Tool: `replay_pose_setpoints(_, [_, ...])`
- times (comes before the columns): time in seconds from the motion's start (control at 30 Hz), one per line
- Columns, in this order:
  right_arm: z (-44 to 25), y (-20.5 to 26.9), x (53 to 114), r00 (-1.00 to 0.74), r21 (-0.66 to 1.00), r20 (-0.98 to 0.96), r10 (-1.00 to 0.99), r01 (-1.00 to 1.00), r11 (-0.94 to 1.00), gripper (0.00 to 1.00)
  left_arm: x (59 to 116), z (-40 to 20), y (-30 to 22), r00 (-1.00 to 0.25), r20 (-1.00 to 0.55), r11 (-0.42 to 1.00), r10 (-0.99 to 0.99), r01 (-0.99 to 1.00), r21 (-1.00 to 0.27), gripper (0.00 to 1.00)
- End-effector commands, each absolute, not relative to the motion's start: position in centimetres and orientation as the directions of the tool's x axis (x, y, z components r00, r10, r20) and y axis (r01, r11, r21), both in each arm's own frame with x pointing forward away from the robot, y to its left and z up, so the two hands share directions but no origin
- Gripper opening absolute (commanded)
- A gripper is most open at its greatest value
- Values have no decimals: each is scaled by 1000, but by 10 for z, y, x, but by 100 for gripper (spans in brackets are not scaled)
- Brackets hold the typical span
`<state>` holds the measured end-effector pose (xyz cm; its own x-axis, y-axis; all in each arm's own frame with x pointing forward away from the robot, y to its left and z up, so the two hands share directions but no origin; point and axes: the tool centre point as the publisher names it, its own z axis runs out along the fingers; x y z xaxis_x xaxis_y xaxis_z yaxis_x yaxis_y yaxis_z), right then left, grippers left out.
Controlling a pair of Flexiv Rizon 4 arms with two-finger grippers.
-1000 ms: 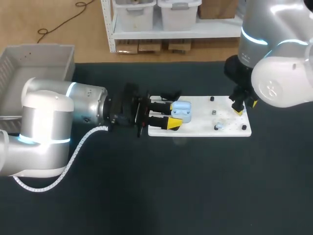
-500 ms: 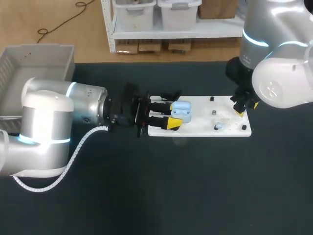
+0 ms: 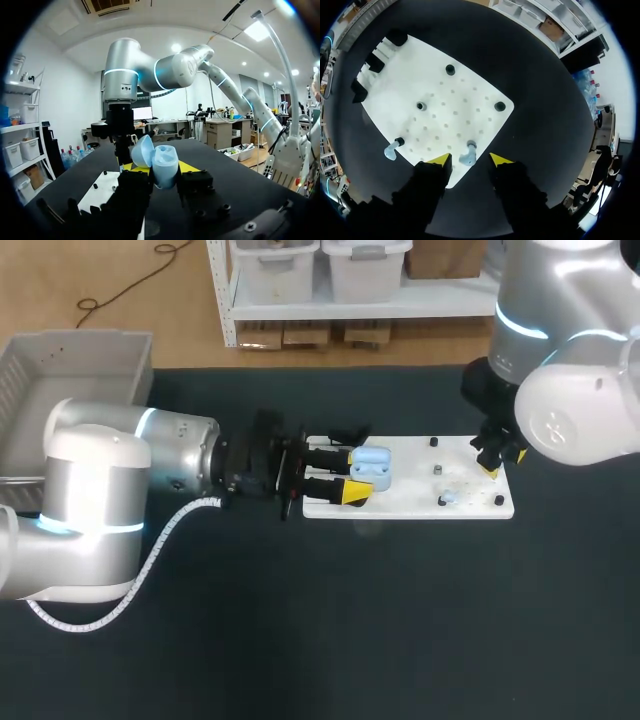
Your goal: Pick up each earbud case from the left stands, insert the matching earbuds, close the lid, and place the case in the box.
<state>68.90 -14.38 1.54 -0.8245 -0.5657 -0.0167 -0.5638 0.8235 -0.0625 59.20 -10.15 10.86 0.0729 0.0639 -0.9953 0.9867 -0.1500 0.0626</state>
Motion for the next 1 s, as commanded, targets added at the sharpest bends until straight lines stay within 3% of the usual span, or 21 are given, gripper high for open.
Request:
replay_pose_setpoints(0.03, [14, -144, 690, -825, -65, -20, -564, -562, 824, 45, 590, 108, -101, 75, -995, -143, 63, 987, 66, 0])
replay_pose_setpoints(0.53, [11, -142, 691, -823, -61, -12, -569, -567, 821, 34, 590, 108, -101, 75, -995, -143, 63, 987, 66, 0])
replay_pose_setpoints(0.57, [11, -142, 691, -822, -62, -11, -569, -567, 821, 31, 590, 108, -101, 75, -995, -143, 63, 987, 66, 0])
replay_pose_setpoints(0.67, [11, -142, 692, -821, -65, -10, -571, -569, 820, 4, 590, 108, -101, 75, -995, -143, 63, 987, 66, 0])
replay_pose_setpoints(0.7, [12, -142, 691, -821, -65, -10, -571, -569, 820, 0, 590, 108, -101, 75, -995, -143, 63, 987, 66, 0])
replay_pose_setpoints(1.0, [22, -141, 683, -819, -87, -8, -573, -571, 817, 0, 590, 108, -101, 75, -995, -143, 63, 987, 66, 0])
